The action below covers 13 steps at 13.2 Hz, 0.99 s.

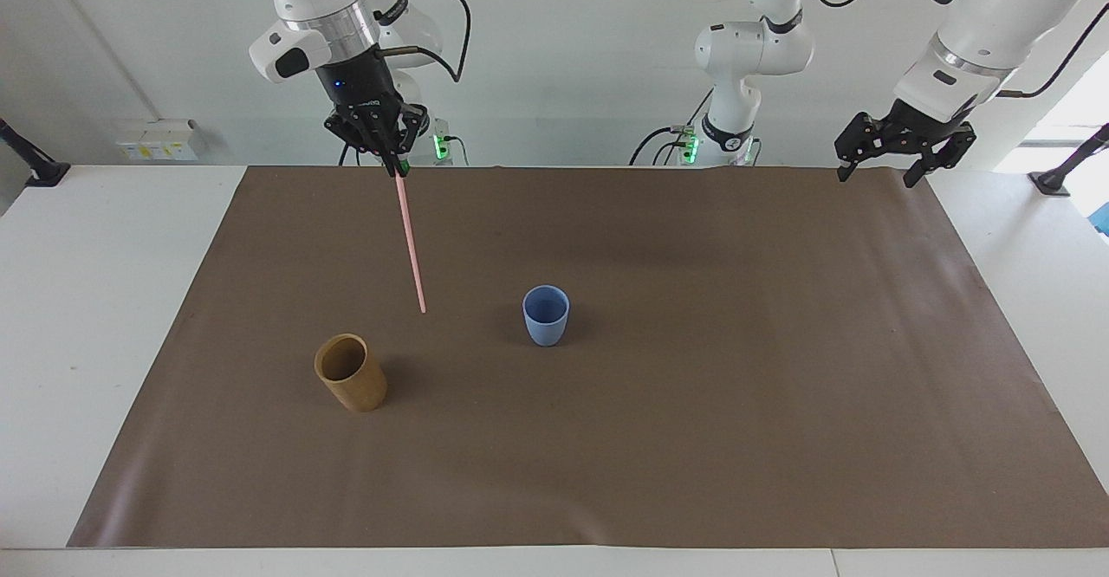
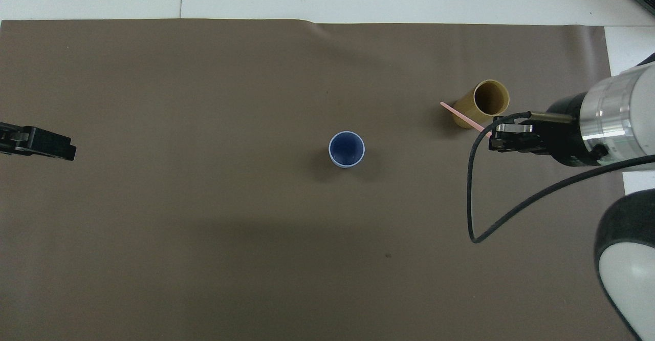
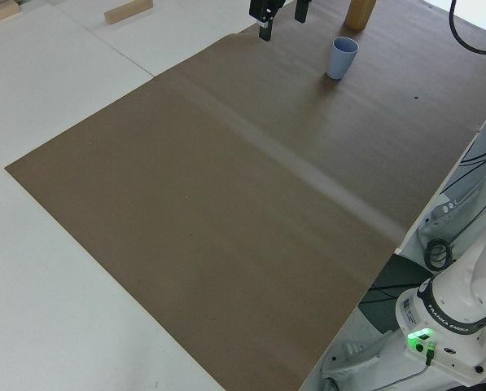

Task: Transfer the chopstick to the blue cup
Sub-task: 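Pull the pink stick up out of the tan cup with the right gripper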

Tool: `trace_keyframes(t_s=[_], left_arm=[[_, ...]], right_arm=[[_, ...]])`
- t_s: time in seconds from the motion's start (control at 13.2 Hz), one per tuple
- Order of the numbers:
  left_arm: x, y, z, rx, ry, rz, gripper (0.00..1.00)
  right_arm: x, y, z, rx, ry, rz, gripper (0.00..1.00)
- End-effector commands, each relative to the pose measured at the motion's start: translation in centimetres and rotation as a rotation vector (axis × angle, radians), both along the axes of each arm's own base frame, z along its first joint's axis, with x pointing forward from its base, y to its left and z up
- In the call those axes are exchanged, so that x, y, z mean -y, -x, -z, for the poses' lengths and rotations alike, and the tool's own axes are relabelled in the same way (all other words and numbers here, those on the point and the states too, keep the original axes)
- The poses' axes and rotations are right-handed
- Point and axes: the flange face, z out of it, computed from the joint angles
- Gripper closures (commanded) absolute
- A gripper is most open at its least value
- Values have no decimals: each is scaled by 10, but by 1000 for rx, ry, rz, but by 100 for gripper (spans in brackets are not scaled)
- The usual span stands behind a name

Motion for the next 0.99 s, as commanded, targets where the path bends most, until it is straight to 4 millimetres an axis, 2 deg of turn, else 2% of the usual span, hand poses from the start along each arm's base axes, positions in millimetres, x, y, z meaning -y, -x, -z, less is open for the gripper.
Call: trace_keyframes(t_s=[0.0,0.15,0.23,0.3,0.53,0.91], left_arm=[[-5,4,-5,-3,3,8,0],[-5,3,-7,4,3,4,0],[-6,3,-7,3,3,-1,0],[-6,4,-6,-5,4,0,0],[-4,8,-4,-27,0,-32,0],[-6,11,-4,-36,0,-35,0]], right_arm=[[-10,-5,-10,17,-38,32,100],[-27,-3,-14,-4,-102,125,100],[-42,-1,-14,-3,-116,134,100],[-48,-1,-13,0,-121,142,100],[-61,-4,-11,11,-135,158,100],[-66,-5,-17,3,-179,190,100]])
